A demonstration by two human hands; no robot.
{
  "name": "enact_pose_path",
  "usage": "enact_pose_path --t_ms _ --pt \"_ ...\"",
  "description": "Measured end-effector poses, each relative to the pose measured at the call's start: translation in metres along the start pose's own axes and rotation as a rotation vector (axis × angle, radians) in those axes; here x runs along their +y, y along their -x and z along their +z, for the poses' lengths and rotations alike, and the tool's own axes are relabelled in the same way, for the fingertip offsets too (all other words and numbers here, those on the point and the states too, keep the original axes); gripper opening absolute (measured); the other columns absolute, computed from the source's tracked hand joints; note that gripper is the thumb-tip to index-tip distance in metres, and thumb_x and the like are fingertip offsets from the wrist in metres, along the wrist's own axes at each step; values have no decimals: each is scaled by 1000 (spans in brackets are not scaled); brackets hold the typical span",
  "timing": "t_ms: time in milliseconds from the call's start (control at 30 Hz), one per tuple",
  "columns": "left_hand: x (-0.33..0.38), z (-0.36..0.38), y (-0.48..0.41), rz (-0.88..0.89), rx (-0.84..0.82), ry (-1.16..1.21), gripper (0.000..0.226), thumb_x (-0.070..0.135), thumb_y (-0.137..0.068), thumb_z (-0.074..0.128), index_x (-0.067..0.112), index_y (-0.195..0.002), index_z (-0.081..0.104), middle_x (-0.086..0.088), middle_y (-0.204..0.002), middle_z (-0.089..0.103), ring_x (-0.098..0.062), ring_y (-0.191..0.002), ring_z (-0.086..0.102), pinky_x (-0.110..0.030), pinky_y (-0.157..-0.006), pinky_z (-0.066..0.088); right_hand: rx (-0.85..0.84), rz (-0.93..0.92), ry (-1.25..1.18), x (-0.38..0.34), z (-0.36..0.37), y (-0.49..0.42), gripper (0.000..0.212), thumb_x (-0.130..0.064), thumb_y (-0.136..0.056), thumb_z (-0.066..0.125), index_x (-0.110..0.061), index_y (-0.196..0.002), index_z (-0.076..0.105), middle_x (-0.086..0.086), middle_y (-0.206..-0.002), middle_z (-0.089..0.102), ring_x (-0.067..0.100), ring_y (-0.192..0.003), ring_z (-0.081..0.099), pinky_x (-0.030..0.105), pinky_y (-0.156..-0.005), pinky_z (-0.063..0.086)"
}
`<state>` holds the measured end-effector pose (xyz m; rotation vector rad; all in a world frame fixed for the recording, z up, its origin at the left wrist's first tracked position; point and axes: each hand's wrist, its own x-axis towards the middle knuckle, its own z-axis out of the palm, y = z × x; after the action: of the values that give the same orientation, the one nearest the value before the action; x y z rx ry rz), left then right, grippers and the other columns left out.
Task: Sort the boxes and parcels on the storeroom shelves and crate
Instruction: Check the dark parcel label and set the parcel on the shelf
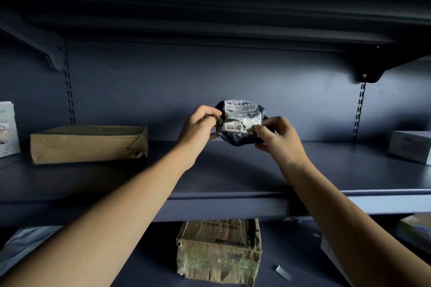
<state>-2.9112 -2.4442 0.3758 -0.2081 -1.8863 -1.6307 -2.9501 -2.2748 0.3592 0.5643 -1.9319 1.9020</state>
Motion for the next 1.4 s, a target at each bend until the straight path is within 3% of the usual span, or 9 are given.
enact_pose_path --t_ms 100,233,367,500,633,800,1000,1267,1400 --pt "-7 0 -2 33 0 -123 36 -7 -78 41 24 -81 59 3 -87 61 -14 -80 56 -30 -75 45 23 -57 99 2 -1 0 24 -21 -73 71 -17 -91 56 -6 -85 60 17 -85 61 49 -92 52" --pt "-9 1 -2 59 36 -294 45 -16 -76 33 19 -88 57 9 -88 58 -4 -83 52 -22 -72 39 -12 -86 207 4 1 0 36 -29 -64 75 -25 -92 52 -9 -92 63 22 -95 66 46 -87 54" --pt "-16 2 -4 28 -2 -393 42 -14 -83 32 15 -94 60 -3 -98 63 -15 -97 55 -21 -78 40 -57 -59 441 11 1 -5 27 -22 -87 67 -13 -110 57 4 -106 66 25 -107 62 24 -81 42" --pt "-18 3 -4 -30 -47 -556 45 -7 -88 34 11 -118 63 -4 -120 63 -17 -112 56 -19 -90 38 -105 -49 596 10 3 -4 40 -21 -94 56 -10 -133 52 13 -132 58 30 -121 53 25 -87 38" --pt "-12 0 4 -22 25 -615 47 -8 -86 36 10 -122 61 -6 -127 59 -20 -118 54 -18 -91 36 -66 -266 604 -4 6 4 38 -14 -92 53 -13 -130 56 10 -134 53 28 -114 54 28 -85 39" --pt "0 -23 21 47 176 -660 42 -6 -86 39 11 -117 61 -9 -123 57 -20 -110 55 -19 -88 38 -190 -493 574 -23 22 23 34 -10 -92 53 -14 -125 61 4 -133 54 23 -104 58 26 -87 42" --pt "18 -83 32 54 208 -692 35 -3 -83 40 15 -105 61 -4 -110 61 -18 -96 56 -23 -76 40 -237 -459 547 -35 73 47 35 -5 -90 52 -11 -122 63 10 -126 59 22 -109 60 10 -78 33" --pt "24 -215 34 105 369 -836 23 6 -89 45 21 -96 60 -3 -110 59 -23 -103 56 -32 -84 46 -266 -250 588 -45 182 60 38 -6 -95 46 -5 -131 56 16 -134 57 28 -123 53 16 -85 33" --pt "19 -269 25 -7 457 -982 23 18 -90 50 13 -111 57 -15 -123 48 -35 -122 43 -46 -98 42 -235 9 575 -48 229 59 36 -17 -98 44 -2 -129 54 16 -128 59 31 -122 52 25 -81 35"
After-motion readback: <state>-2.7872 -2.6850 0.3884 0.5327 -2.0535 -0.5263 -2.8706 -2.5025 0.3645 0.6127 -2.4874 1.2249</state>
